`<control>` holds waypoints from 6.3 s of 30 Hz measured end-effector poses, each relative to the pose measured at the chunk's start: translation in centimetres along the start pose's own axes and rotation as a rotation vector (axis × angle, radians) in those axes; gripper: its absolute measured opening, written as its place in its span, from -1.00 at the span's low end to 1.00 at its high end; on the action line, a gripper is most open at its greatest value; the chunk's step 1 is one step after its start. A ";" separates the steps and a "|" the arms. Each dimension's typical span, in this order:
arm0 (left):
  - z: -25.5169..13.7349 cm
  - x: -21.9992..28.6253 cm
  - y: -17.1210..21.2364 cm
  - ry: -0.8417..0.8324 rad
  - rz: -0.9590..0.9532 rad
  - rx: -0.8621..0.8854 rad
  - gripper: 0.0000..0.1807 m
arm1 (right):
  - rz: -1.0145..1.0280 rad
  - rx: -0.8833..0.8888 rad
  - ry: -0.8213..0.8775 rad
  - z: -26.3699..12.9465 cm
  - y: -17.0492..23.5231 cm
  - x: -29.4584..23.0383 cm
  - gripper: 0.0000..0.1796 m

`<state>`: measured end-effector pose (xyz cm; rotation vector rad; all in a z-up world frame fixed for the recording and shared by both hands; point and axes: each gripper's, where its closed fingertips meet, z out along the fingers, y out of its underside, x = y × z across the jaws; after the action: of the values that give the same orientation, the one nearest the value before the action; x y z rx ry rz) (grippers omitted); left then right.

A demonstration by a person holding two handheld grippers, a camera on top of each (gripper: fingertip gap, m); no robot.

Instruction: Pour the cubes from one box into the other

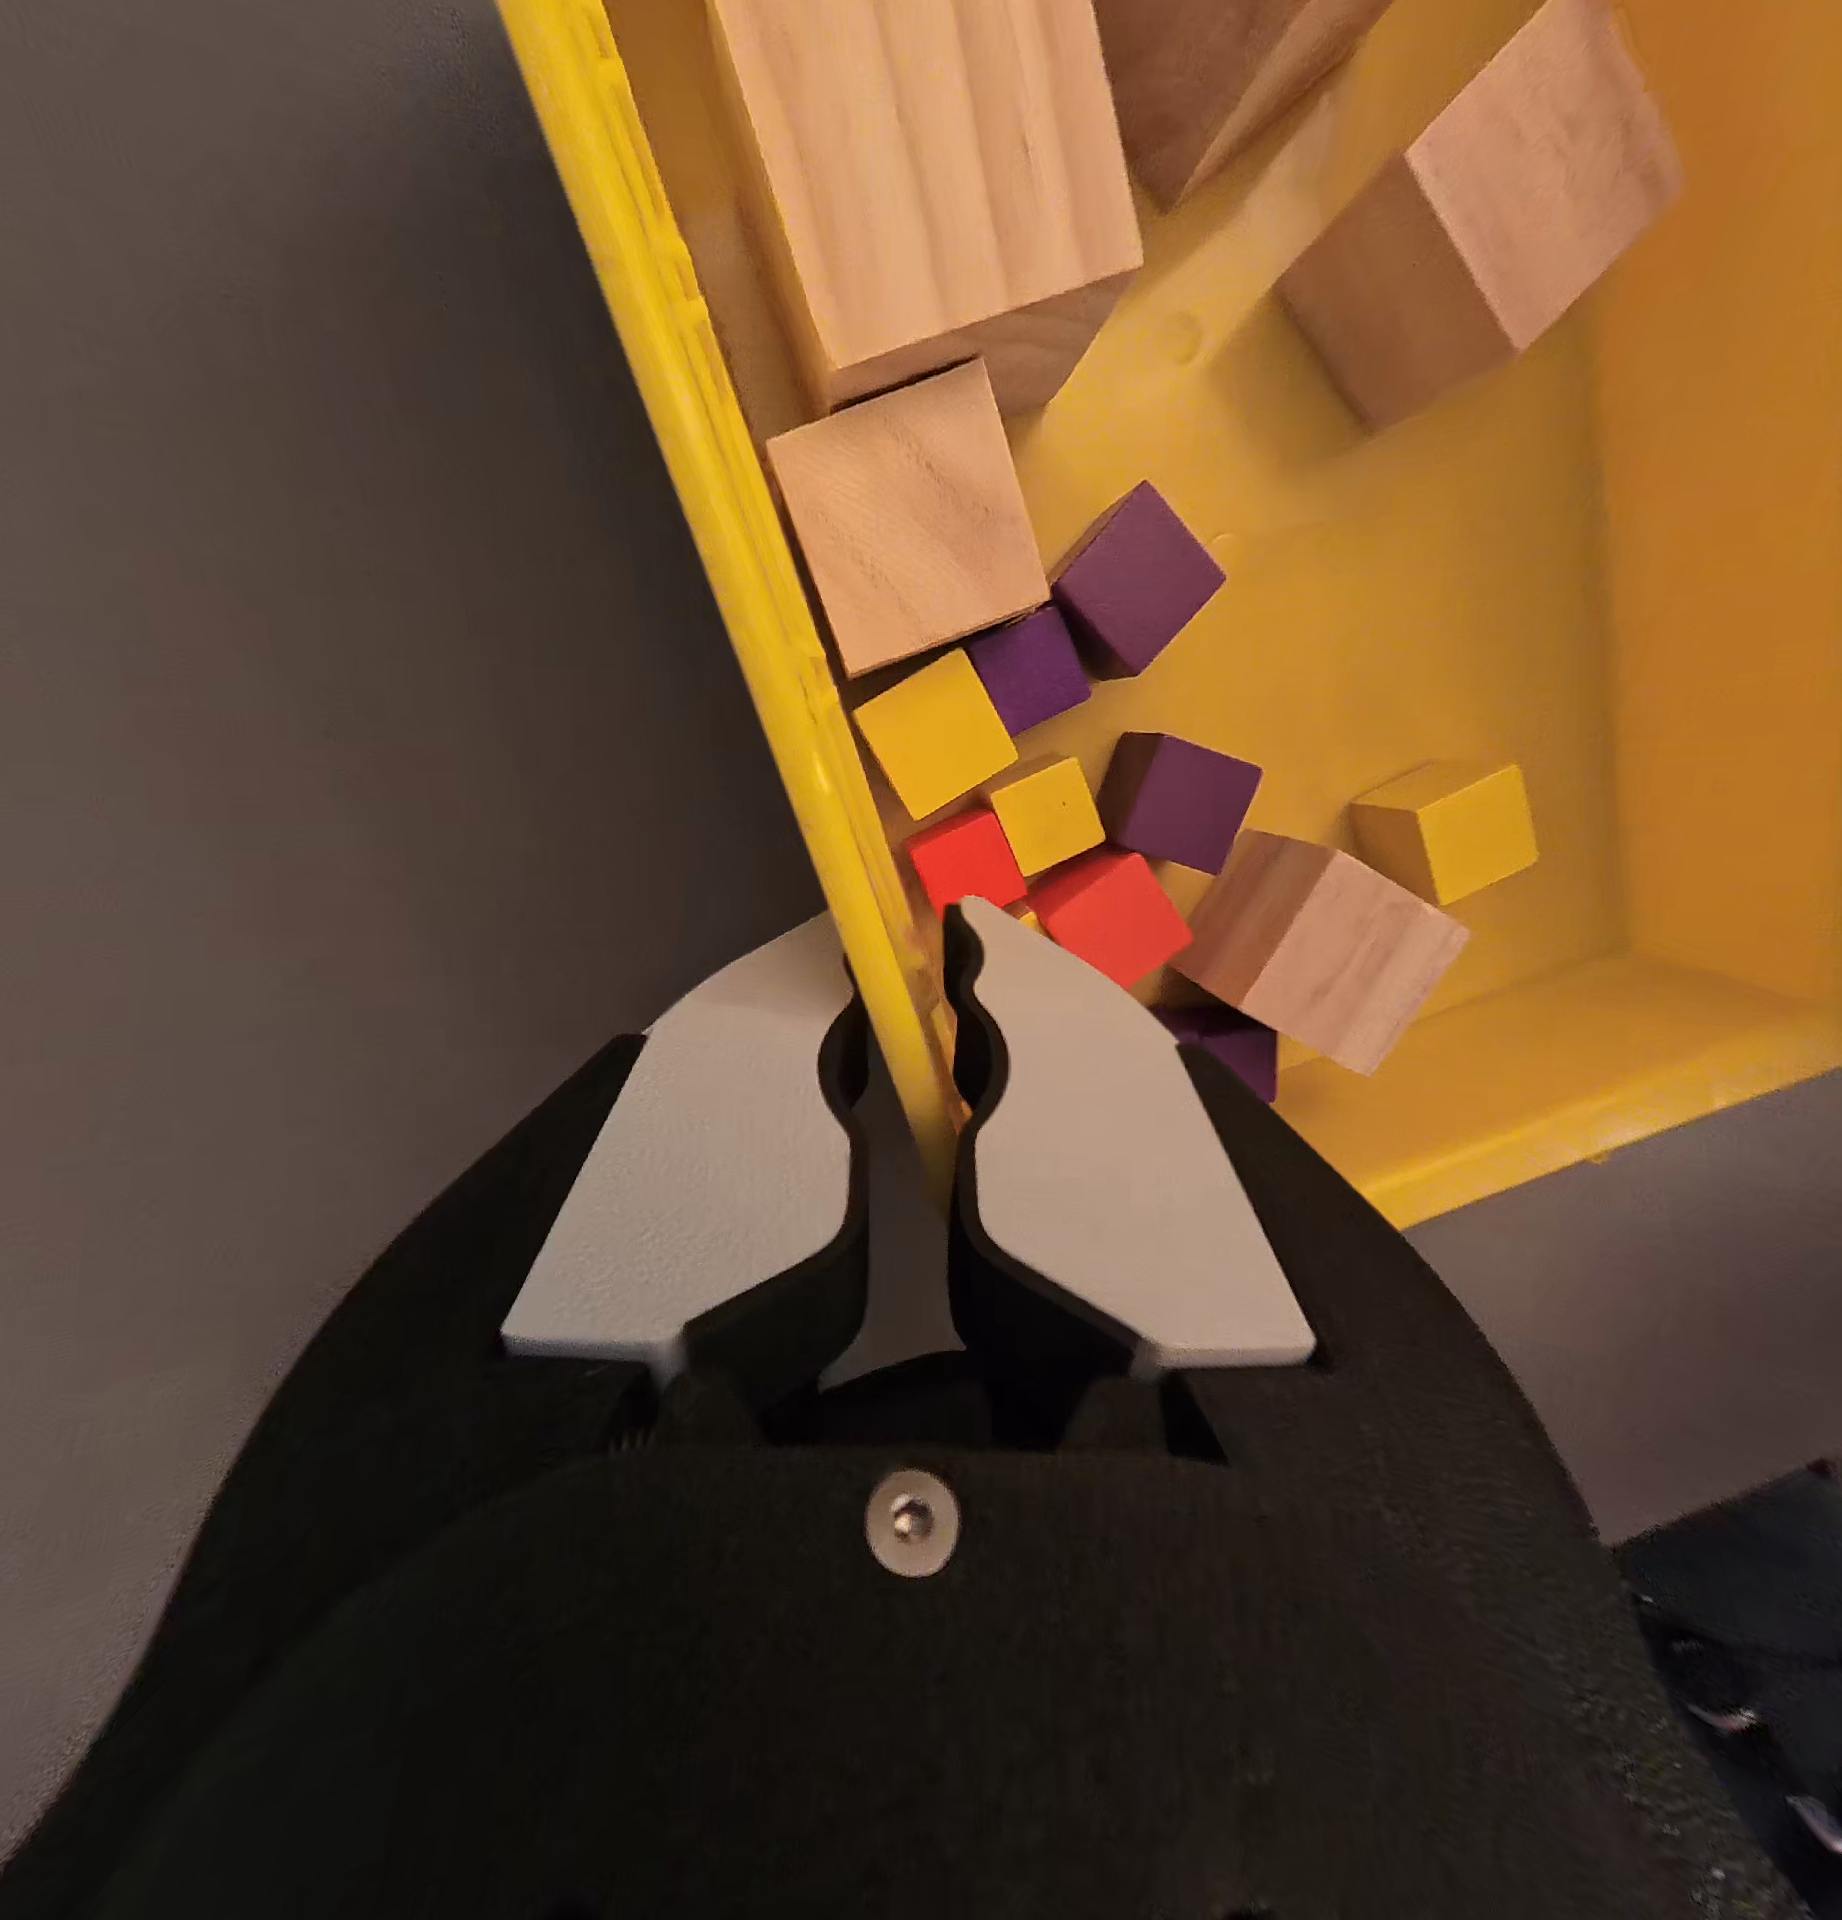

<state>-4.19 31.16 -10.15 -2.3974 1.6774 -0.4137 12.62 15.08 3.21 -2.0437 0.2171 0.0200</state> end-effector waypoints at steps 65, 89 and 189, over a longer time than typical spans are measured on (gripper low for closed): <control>1.2 -0.5 -3.2 -0.023 -0.210 -0.224 -0.95 | 0.363 -0.917 0.210 10.9 12.5 0.7 -0.91; -2.9 3.4 -4.8 -0.080 -0.136 -0.243 -0.95 | 0.358 -0.848 0.216 6.3 9.7 2.0 -0.95; -6.3 38.6 -32.1 0.210 0.270 0.892 -0.97 | 0.130 0.129 1.160 -25.9 2.1 27.4 -0.95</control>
<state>34.68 5.96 10.35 -1.4990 1.4143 -1.1075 37.22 -12.70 10.46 -1.6858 1.0240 -1.0785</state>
